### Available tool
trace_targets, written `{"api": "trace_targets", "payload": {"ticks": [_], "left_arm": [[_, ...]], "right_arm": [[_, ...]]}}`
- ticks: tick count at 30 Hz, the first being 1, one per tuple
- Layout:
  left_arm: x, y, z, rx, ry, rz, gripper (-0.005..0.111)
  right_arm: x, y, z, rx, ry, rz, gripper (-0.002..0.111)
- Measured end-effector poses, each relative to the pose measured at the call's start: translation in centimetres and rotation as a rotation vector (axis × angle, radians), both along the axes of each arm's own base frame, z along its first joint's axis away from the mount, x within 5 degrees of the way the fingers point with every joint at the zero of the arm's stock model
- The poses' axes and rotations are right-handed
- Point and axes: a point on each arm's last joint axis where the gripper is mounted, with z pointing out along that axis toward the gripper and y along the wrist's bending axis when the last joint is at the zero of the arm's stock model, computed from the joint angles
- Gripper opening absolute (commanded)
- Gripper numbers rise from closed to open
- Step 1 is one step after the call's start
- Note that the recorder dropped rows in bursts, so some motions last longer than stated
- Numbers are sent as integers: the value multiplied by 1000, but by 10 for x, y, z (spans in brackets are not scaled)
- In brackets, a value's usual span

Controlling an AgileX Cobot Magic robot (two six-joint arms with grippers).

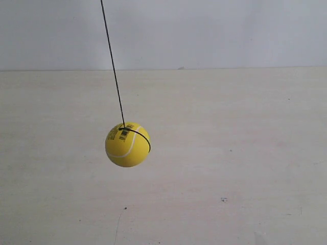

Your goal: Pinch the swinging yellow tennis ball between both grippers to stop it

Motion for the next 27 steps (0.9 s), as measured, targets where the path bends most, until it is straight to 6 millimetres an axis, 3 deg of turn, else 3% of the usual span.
{"api": "trace_targets", "payload": {"ticks": [15,23,27], "left_arm": [[0,0,0,0,0,0,5],[0,0,0,0,0,0,5],[0,0,0,2,1,0,5]], "right_arm": [[-4,-3,0,16,-11,-1,0],[-29,-18,-12,226,4,123,0],[-28,-18,-16,277,42,160,0]]}}
